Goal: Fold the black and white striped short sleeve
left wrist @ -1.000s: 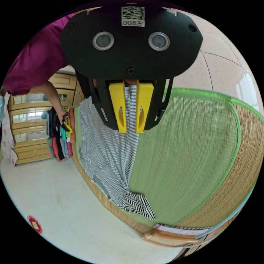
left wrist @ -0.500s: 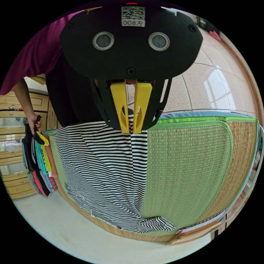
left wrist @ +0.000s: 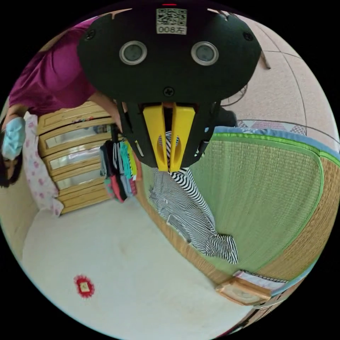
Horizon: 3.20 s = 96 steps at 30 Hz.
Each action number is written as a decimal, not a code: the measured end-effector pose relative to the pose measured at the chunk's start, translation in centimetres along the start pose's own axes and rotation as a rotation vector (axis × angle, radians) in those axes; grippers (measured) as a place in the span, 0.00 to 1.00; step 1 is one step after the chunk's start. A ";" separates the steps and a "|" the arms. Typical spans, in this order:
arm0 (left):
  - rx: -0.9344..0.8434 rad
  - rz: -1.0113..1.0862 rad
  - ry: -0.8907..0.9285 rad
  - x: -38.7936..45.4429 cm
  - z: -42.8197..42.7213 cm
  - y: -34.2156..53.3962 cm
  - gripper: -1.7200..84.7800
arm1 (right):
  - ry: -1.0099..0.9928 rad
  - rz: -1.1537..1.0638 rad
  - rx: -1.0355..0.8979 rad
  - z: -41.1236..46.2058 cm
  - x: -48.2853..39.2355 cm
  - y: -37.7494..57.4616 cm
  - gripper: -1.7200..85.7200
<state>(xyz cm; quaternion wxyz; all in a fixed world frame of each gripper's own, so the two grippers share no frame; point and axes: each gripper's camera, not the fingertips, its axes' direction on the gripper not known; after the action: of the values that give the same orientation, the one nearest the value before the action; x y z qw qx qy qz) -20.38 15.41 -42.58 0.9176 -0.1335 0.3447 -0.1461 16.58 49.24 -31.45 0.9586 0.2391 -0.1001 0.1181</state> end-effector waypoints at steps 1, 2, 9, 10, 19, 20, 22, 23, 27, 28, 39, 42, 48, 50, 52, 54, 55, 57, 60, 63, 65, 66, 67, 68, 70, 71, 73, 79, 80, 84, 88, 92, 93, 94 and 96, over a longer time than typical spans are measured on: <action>-0.026 -0.044 -0.057 -1.8 -0.5 0.4 0.03 | 0.001 -0.002 0.000 -0.2 -0.3 0.1 0.08; -0.071 -0.110 -0.135 -4.2 -0.7 1.0 0.03 | 0.002 -0.003 0.001 -0.6 -0.8 0.1 0.08; -0.002 -0.260 0.004 -8.4 -3.4 4.4 0.02 | 0.047 -0.019 -0.016 -2.2 -4.1 0.0 0.10; -0.003 -0.265 0.007 -8.6 -3.5 4.7 0.02 | 0.050 -0.019 -0.021 -2.2 -4.3 -0.1 0.11; 0.085 -0.374 0.051 -12.6 -5.9 7.7 0.02 | 0.224 -0.070 -0.090 -1.5 -8.8 -0.9 0.12; 0.083 -0.372 0.040 -12.8 -6.0 7.9 0.02 | 0.230 -0.075 -0.092 -1.2 -9.5 -0.9 0.12; 0.079 -0.370 0.044 -12.9 -5.9 8.2 0.03 | 0.231 -0.080 -0.100 -0.6 -10.5 -1.0 0.12; 0.075 -0.372 0.047 -13.0 -5.8 8.3 0.03 | 0.236 -0.080 -0.095 -0.3 -11.3 -1.2 0.12; 0.068 -0.368 0.050 -13.2 -5.7 8.6 0.03 | 0.270 -0.096 -0.077 0.2 -14.0 -2.1 0.12; 0.064 -0.365 0.046 -13.2 -5.7 8.6 0.03 | 0.281 -0.097 -0.075 0.1 -14.3 -2.3 0.12; 0.058 -0.365 0.052 -13.7 -4.5 8.6 0.03 | 0.304 -0.082 -0.053 -1.0 -18.9 -4.4 0.04; 0.060 -0.360 0.050 -13.7 -4.3 8.3 0.03 | 0.366 -0.117 -0.055 -1.7 -20.7 -4.8 0.03; 0.052 -0.343 0.035 -13.7 -3.8 7.8 0.03 | 0.549 -0.273 0.012 -6.2 -25.7 -5.4 0.02; 0.033 -0.357 0.019 -14.4 -2.8 8.0 0.03 | 0.601 -0.304 0.036 -7.4 -26.2 -5.4 0.02; 0.004 -0.379 -0.001 -15.3 -1.6 8.3 0.03 | 0.594 -0.302 0.035 -7.6 -25.6 -5.7 0.02; -0.044 -0.402 -0.039 -16.1 0.0 8.6 0.03 | 0.623 -0.295 -0.006 -6.1 -24.3 -6.1 0.02; -0.076 -0.416 -0.059 -16.6 1.0 8.8 0.03 | 0.631 -0.289 -0.019 -5.7 -24.0 -6.2 0.02; -0.109 -0.427 -0.090 -17.0 2.1 9.0 0.03 | 0.623 -0.266 -0.047 -4.4 -23.2 -6.4 0.02; -0.095 -0.437 -0.093 -17.2 2.9 9.1 0.03 | 0.617 -0.255 -0.041 -4.0 -23.0 -6.3 0.02; -0.098 -0.453 -0.102 -17.6 3.8 8.9 0.03 | 0.609 -0.239 -0.054 -3.4 -21.9 -6.5 0.02; -0.114 -0.451 -0.116 -17.8 5.0 8.4 0.03 | 0.588 -0.211 -0.063 -2.5 -20.9 -6.8 0.02; -0.117 -0.444 -0.125 -17.8 5.3 8.2 0.03 | 0.578 -0.200 -0.073 -1.8 -20.4 -7.0 0.02; -0.130 -0.425 -0.151 -17.6 5.8 7.8 0.03 | 0.573 -0.197 -0.078 -1.4 -20.2 -7.0 0.02; -0.139 -0.417 -0.172 -17.4 6.2 7.4 0.03 | 0.568 -0.193 -0.090 -0.5 -19.8 -7.1 0.02; -0.127 -0.424 -0.190 -17.4 6.3 6.9 0.03 | 0.556 -0.180 -0.103 0.5 -19.0 -7.0 0.02; -0.109 -0.427 -0.193 -17.5 6.1 6.7 0.03 | 0.526 -0.165 -0.103 1.0 -18.3 -7.0 0.02; -0.075 -0.442 -0.197 -17.6 5.7 6.3 0.03 | 0.484 -0.124 -0.096 1.4 -16.9 -6.8 0.02; -0.020 -0.354 -0.127 -15.4 8.0 1.4 0.03 | 0.394 -0.009 -0.050 1.7 -13.2 -6.1 0.02; -0.031 -0.315 -0.118 -14.6 9.5 -0.5 0.03 | 0.371 -0.034 -0.022 1.7 -13.9 -6.7 0.02; -0.098 -0.182 -0.114 -11.6 15.3 -7.4 0.03 | 0.378 -0.208 0.015 4.8 -18.6 -11.4 0.02; -0.157 -0.032 -0.187 -7.8 22.7 -15.8 0.03 | 0.421 -0.313 0.006 10.1 -21.5 -15.9 0.02; -0.218 0.029 -0.270 -6.4 29.3 -21.6 0.02 | 0.477 -0.350 -0.024 16.7 -22.0 -19.6 0.02; -0.231 0.031 -0.290 -6.5 30.1 -22.2 0.02 | 0.495 -0.362 -0.049 18.5 -21.8 -20.1 0.02; -0.247 0.035 -0.367 -6.7 31.1 -23.1 0.02 | 0.515 -0.365 -0.060 19.4 -21.6 -20.2 0.02; -0.261 0.061 -0.453 -7.2 31.7 -24.0 0.02 | 0.554 -0.391 -0.050 21.6 -21.1 -19.7 0.02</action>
<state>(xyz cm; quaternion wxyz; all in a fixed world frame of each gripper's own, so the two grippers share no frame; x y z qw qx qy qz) -8.46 0.41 -6.94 0.9504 -0.2696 0.1503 -0.0393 -1.00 18.19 -26.53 0.9594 0.1892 0.2088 -0.0099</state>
